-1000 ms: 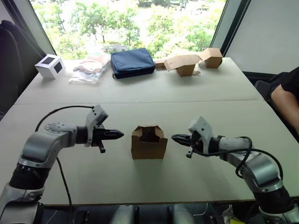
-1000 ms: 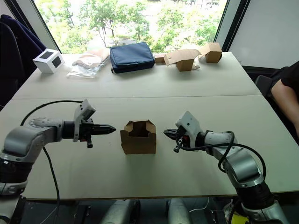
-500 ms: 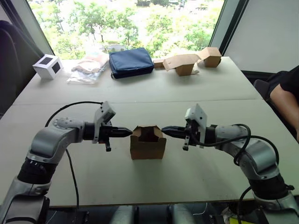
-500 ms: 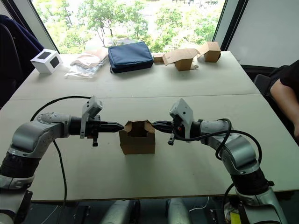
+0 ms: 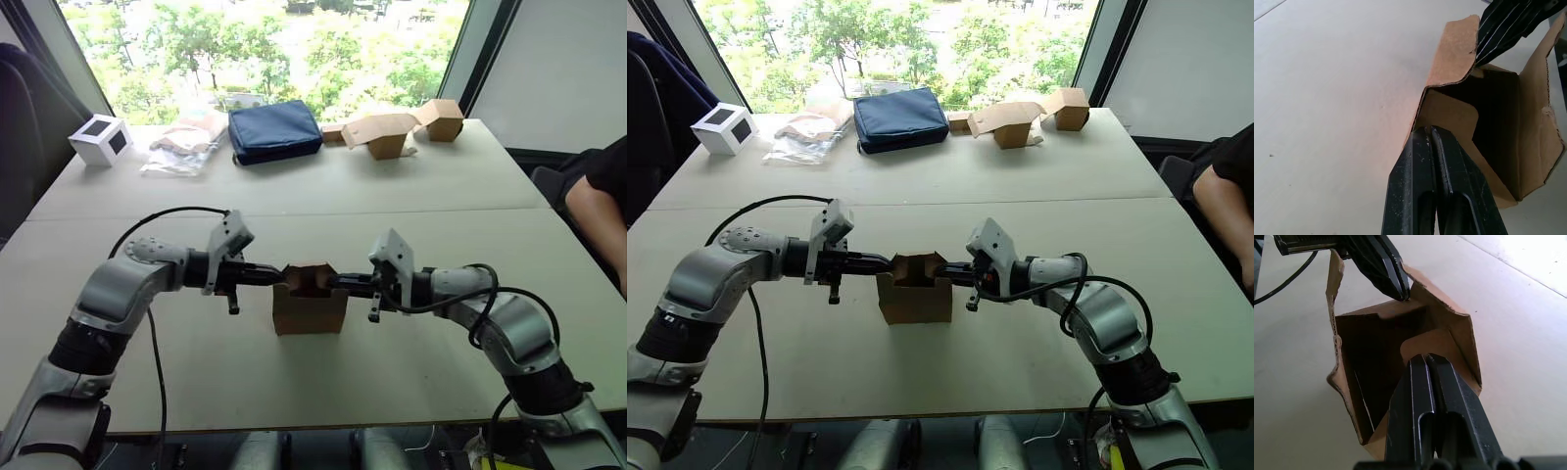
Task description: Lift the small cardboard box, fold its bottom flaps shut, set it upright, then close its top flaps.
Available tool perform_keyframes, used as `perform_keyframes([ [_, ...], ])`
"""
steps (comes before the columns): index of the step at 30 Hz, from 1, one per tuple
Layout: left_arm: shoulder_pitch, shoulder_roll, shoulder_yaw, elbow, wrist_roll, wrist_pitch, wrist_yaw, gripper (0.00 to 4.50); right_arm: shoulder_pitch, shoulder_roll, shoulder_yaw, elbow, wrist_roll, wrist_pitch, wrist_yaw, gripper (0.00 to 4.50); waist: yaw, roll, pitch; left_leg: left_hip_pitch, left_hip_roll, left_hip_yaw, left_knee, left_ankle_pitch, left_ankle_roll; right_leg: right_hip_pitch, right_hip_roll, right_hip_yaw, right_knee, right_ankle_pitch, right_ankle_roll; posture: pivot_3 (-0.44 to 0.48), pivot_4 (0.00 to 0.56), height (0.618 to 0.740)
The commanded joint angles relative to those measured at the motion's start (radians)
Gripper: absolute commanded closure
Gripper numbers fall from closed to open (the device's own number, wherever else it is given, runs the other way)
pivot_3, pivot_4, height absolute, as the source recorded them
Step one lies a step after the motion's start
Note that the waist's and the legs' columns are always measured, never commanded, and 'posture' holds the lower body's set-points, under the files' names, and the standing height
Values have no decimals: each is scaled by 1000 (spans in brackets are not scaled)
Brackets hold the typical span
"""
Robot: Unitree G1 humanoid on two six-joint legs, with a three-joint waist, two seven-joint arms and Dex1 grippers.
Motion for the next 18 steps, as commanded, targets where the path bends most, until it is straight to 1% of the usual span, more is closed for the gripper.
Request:
perform_keyframes([
  [1, -10, -10, -11, 1, 21, -37, -6, 4423, -24, 12, 2, -2, -6, -29, 11, 4500, 0, 0, 0, 0, 0, 0, 0, 0, 0, 0, 0, 0, 0, 0, 0, 0, 150, 740],
  [7, -9, -19, -18, 4, 36, -51, -9, 4423, -38, 12, 27, 27, -36, -46, 24, 4500, -5, 0, 0, 0, 0, 0, 0, 0, 0, 0, 0, 0, 0, 0, 0, 0, 150, 740],
  [13, 2, -18, -14, 10, 49, -72, -12, 4423, -35, 8, 21, 35, -50, -56, 34, 4500, -13, 0, 0, 0, 0, 0, 0, 0, 0, 0, 0, 0, 0, 0, 0, 0, 150, 740],
  [18, 48, 1, 1, -41, 37, -80, -22, 4423, -3, 21, 9, 1, -36, -53, 23, 4500, -13, 0, 0, 0, 0, 0, 0, 0, 0, 0, 0, 0, 0, 0, 0, 0, 150, 740],
])
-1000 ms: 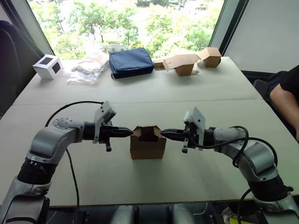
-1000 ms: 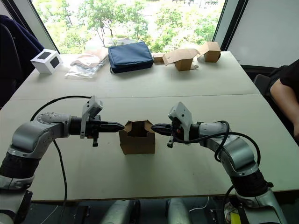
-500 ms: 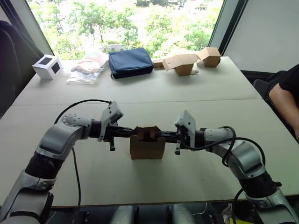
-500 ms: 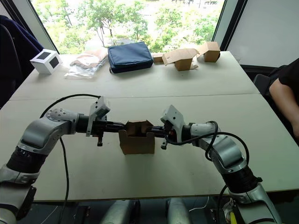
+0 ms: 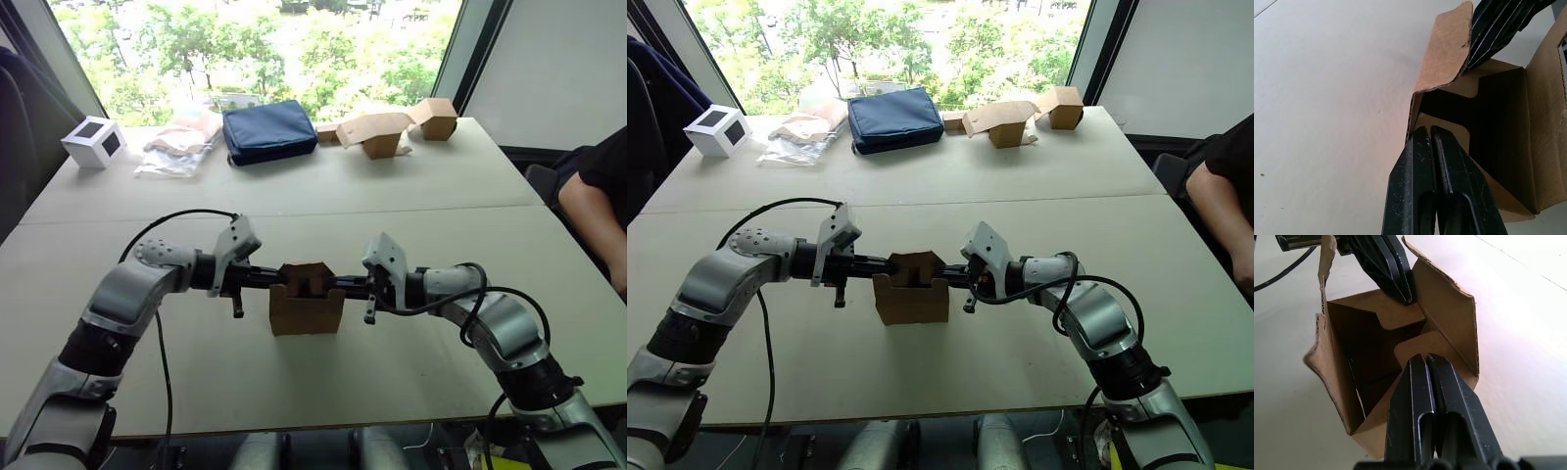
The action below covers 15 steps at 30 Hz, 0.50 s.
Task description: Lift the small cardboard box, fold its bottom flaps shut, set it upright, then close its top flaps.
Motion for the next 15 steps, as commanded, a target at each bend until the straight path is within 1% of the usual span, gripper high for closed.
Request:
perform_keyframes([
  [1, 37, 26, 16, -62, -12, -3, -13, 4423, 21, 12, -22, -60, 26, -5, -5, 4500, 1, 0, 0, 0, 0, 0, 0, 0, 0, 0, 0, 0, 0, 0, 0, 0, 150, 740],
  [6, 30, 40, 49, -78, -41, 8, -18, 4423, 30, 9, -38, -89, 49, 11, -5, 4500, 1, 0, 0, 0, 0, 0, 0, 0, 0, 0, 0, 0, 0, 0, 0, 0, 150, 740],
  [8, 10, 10, 86, -69, -69, 6, 4, 4423, 31, 14, -64, -83, 70, 10, -8, 4500, 1, 0, 0, 0, 0, 0, 0, 0, 0, 0, 0, 0, 0, 0, 0, 0, 150, 740],
  [9, 2, -28, 143, -65, -115, -14, 26, 4423, 29, 14, -95, -94, 103, 23, -8, 4500, 3, 0, 0, 0, 0, 0, 0, 0, 0, 0, 0, 0, 0, 0, 0, 0, 150, 740],
  [10, -6, -49, 185, -56, -143, -36, 30, 4423, 24, 12, -121, -102, 130, 37, -5, 4500, 4, 0, 0, 0, 0, 0, 0, 0, 0, 0, 0, 0, 0, 0, 0, 0, 150, 740],
  [15, -52, -4, 259, 12, -227, 51, -22, 4423, 28, -7, -212, -127, 206, 77, -19, 4500, -1, 0, 0, 0, 0, -1, 0, 0, 0, 1, 0, 0, -1, 0, 0, 0, 150, 740],
])
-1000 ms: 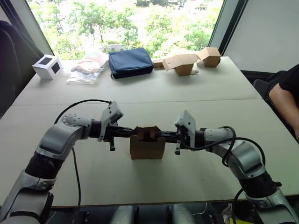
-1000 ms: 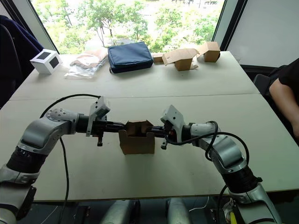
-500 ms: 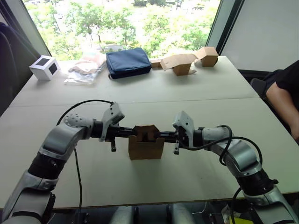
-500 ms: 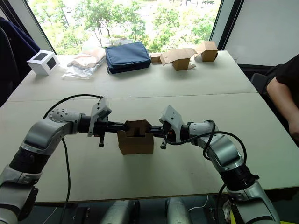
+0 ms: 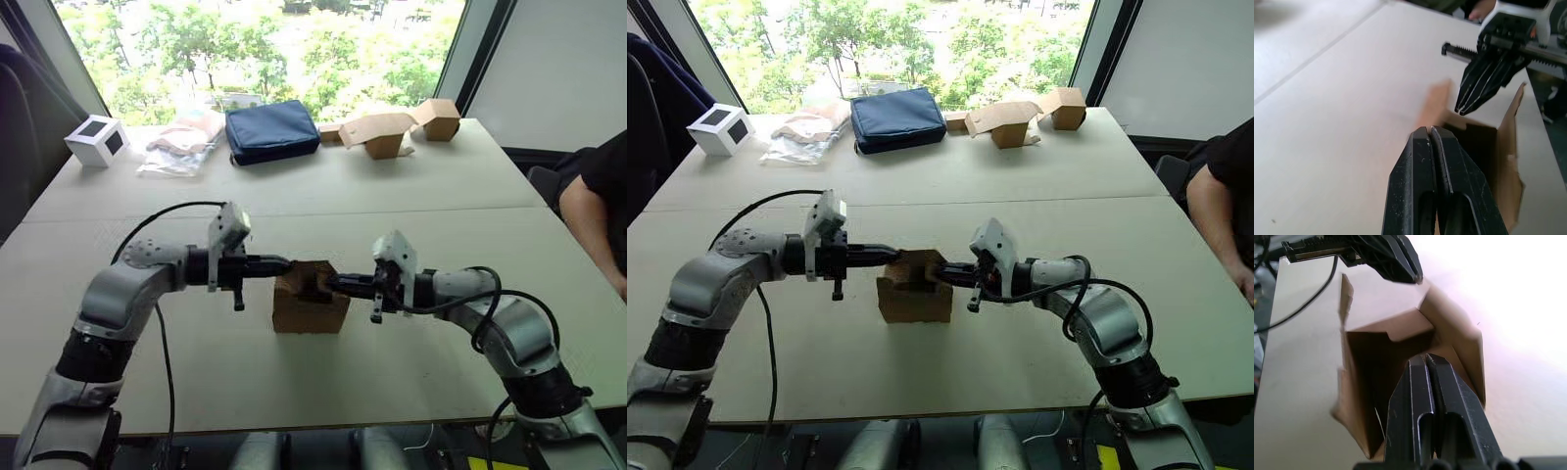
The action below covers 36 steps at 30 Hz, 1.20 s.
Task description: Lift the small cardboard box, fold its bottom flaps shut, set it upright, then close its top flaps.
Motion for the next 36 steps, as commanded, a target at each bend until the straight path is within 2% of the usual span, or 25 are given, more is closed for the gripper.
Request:
perform_keyframes([
  [1, -43, 38, 74, 61, -49, 26, -21, 4423, 5, -19, -83, -67, 64, 21, -14, 4500, -2, 0, 0, 0, 0, 0, 0, 0, 0, 0, 0, 0, 0, 0, 0, 0, 150, 740],
  [6, -133, 36, 49, 260, 26, -40, -17, 4423, 34, -47, -170, -184, 170, 89, -53, 4500, 1, 0, 0, 0, 0, 0, 0, 0, 0, 0, 0, 0, 0, 0, 0, 0, 150, 740],
  [10, -202, 6, -53, 437, 146, -161, -70, 4423, 31, -88, -155, -305, 240, 156, -72, 4500, 5, 0, 0, 0, -1, 0, 0, 0, 0, 0, 0, 0, 0, 0, 0, 0, 150, 740],
  [15, -331, -104, -151, 760, 270, -315, -156, 4423, 5, -116, 27, -408, 169, 166, -93, 4500, 1, -1, 0, 0, -1, 0, 0, 0, 0, 0, 0, -1, 0, 0, 0, 0, 150, 740],
  [21, -443, -189, -198, 1040, 364, -427, -280, 4423, -87, -116, 269, -346, -80, 61, -120, 4500, -7, -1, 0, -1, -1, 1, 1, 0, 1, -1, 0, -1, 0, 0, 0, 0, 150, 740],
  [26, -469, -202, -208, 1107, 408, -457, -385, 4423, -125, -117, 300, -309, -152, 31, -118, 4500, -4, -1, 0, -2, -1, 1, 1, 0, 1, -2, 1, -1, 1, 0, 0, 0, 150, 740],
  [36, -425, -211, -209, 1058, 443, -476, -422, 4423, -117, -104, 341, -244, -255, -15, -103, 4500, -2, -1, 0, -2, -1, 1, 1, 0, 1, -1, 1, -1, 1, 0, 0, 0, 150, 740],
])
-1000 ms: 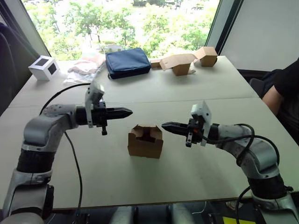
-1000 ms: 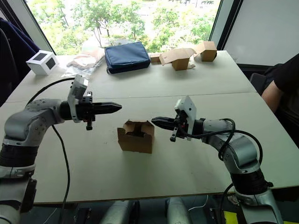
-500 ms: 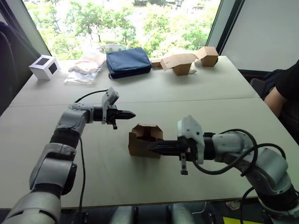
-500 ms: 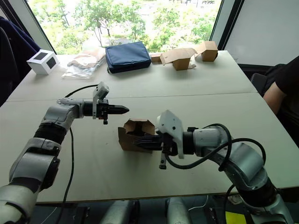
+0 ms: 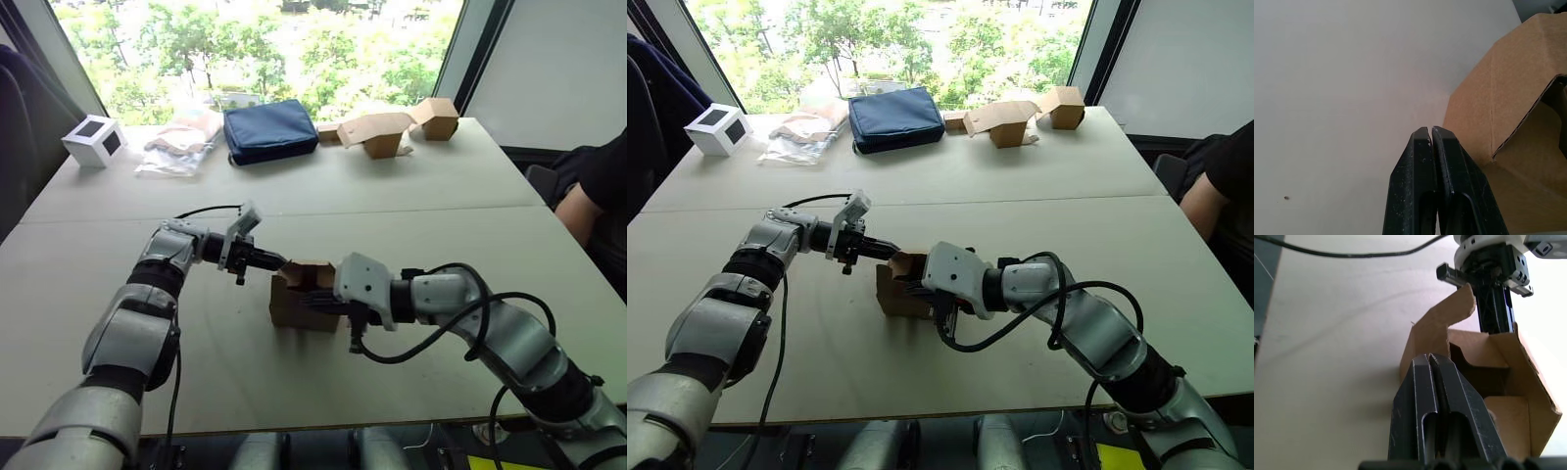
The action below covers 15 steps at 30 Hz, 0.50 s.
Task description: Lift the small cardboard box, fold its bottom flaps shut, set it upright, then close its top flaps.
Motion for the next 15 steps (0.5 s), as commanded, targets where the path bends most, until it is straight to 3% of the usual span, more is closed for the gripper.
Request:
perform_keyframes([
  [1, 23, 0, 5, -66, 17, -18, -9, 4423, -10, 19, 6, 15, -40, -41, 2, 4500, 0, 0, 0, 0, 0, 0, 0, 0, 0, 0, 0, 0, 0, 0, 0, 0, 150, 740],
  [10, 78, 13, 21, -165, 10, 39, -6, 4423, 12, 60, 22, 90, -88, -89, 15, 4500, 0, 0, 0, 0, 0, 0, 0, 0, 0, -1, 0, 0, 0, 0, 0, 0, 150, 740],
  [15, 96, 37, 55, -174, 10, 42, 66, 4423, 22, 78, 13, 107, -93, -100, 23, 4500, 0, 0, 0, 0, 0, 0, 0, 0, 0, -1, 0, 0, 1, 0, 0, 0, 150, 740],
])
